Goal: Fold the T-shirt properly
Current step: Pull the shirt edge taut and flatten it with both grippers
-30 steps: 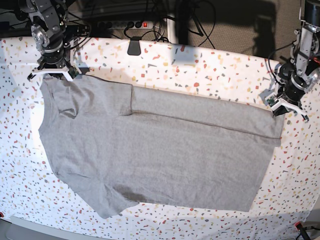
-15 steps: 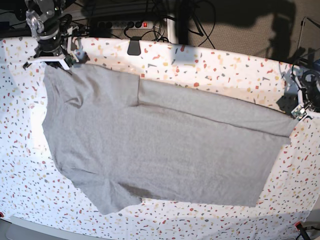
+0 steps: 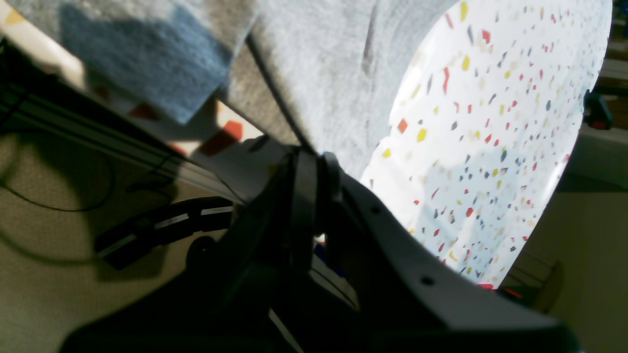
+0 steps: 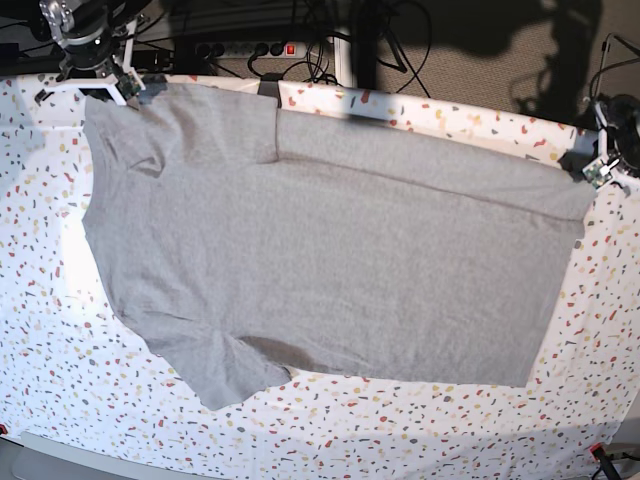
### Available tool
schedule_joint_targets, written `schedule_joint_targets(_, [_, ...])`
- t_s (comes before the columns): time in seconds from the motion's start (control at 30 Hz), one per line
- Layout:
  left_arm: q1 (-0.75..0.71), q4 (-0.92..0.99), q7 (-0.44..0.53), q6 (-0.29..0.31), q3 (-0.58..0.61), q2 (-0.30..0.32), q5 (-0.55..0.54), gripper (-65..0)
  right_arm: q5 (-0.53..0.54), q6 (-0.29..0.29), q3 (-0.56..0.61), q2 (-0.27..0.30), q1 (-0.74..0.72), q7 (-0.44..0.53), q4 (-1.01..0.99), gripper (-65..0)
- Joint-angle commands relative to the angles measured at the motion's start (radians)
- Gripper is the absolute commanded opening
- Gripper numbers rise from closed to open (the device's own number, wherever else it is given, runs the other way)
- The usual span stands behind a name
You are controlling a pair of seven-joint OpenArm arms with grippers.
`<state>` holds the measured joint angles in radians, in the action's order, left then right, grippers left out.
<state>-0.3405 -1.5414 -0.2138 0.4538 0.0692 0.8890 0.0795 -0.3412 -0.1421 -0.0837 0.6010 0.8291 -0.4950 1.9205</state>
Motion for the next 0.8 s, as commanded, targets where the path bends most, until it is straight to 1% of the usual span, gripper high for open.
schedule_joint_targets(0.0, [-0.003, -0.012, 0.005, -0.012, -0.011, 0.026, 0.002, -65.0, -0.014, 0.016, -0.009, 0.011, 0.005, 0.004, 0.018, -65.0])
schedule_joint_targets(0.13, [-0.035, -0.012, 0.003, -0.012, -0.011, 0.026, 0.002, -65.0, -0.014, 0.019, -0.009, 0.011, 0.005, 0.005, 0.018, -65.0])
schedule_joint_targets(0.23, [-0.045, -0.012, -0.003, -0.012, -0.011, 0.026, 0.026, -65.0, -0.014, 0.019, -0.009, 0.011, 0.005, 0.004, 0.018, -65.0])
schedule_joint_targets(0.33, [-0.045, -0.012, -0.027, -0.012, -0.011, 0.026, 0.027, -65.0, -0.014, 0.019, -0.009, 0.011, 0.005, 0.001, 0.018, -65.0])
schedule_joint_targets(0.77, [-0.045, -0.012, -0.064, -0.012, -0.011, 0.026, 0.024, -65.0, -0.014, 0.019, -0.009, 0.011, 0.005, 0.001, 0.018, -65.0])
